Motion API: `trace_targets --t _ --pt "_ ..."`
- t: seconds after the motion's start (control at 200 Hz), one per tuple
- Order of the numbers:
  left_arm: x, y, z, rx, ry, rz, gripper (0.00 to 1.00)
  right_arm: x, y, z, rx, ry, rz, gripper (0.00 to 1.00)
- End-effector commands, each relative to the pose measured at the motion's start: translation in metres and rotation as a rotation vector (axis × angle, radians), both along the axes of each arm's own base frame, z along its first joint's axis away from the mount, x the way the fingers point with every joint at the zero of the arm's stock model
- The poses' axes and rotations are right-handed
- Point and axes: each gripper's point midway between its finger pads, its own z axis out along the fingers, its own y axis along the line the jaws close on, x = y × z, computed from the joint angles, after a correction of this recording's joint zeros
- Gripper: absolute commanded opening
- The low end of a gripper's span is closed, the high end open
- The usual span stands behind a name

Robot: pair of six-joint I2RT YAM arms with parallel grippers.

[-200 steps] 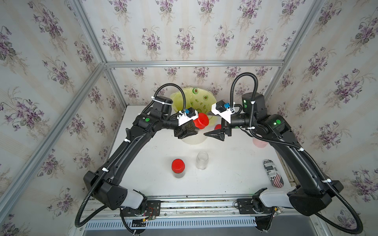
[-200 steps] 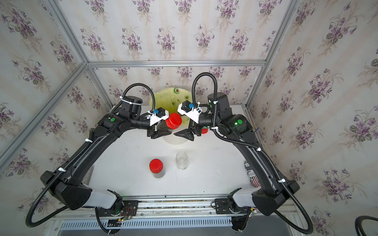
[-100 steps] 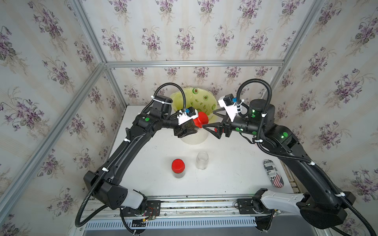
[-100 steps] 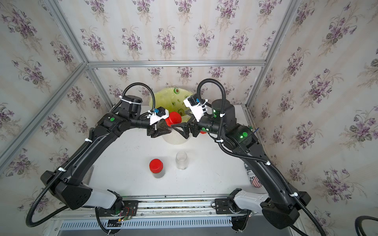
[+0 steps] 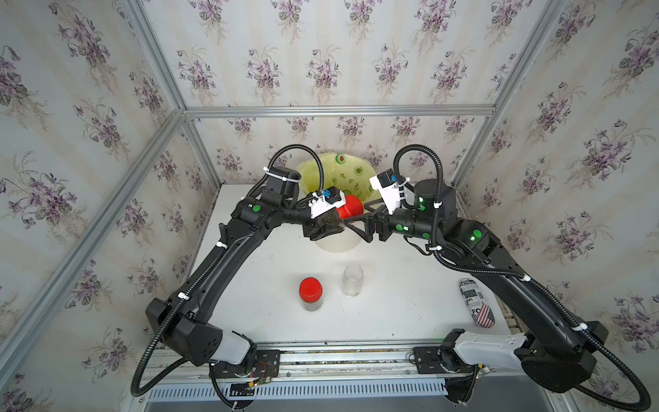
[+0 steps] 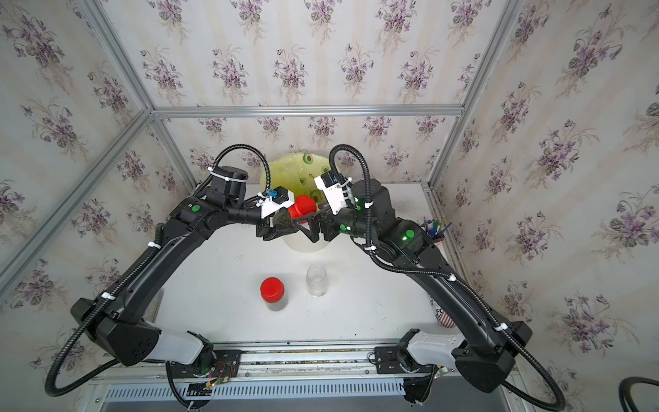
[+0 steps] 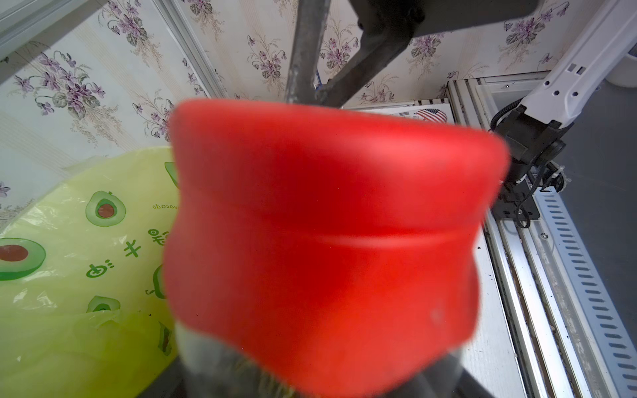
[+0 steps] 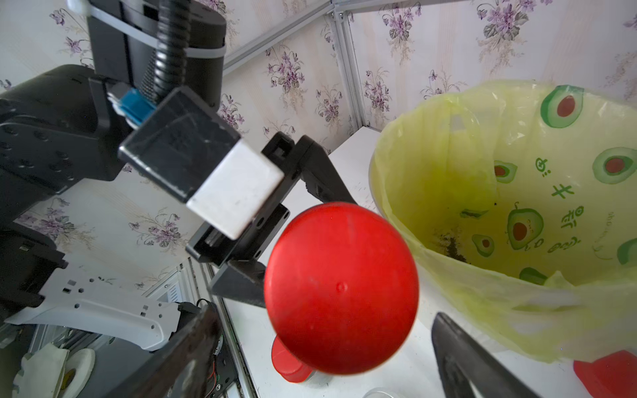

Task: Empty moldy tea leaves from jars
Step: Unscrew the lid from the jar.

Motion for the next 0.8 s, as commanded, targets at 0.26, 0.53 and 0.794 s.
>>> trace_targets --t 0.26,0.53,0.794 --pt "0.000 -0.002 0.008 -0.021 -0.035 -0.018 0.74 0.010 0.010 0.008 0.029 -0.004 -0.004 0.81" --pt "-0.001 -0.002 0.007 -0.020 -0.032 -0.019 0.74 0.013 0.016 0.002 0.006 0.001 0.016 0.74" --pt "-0.002 -0.002 0.007 -0.021 -0.028 -0.021 0.74 0.015 0.018 0.004 -0.014 -0.017 0.030 0.64"
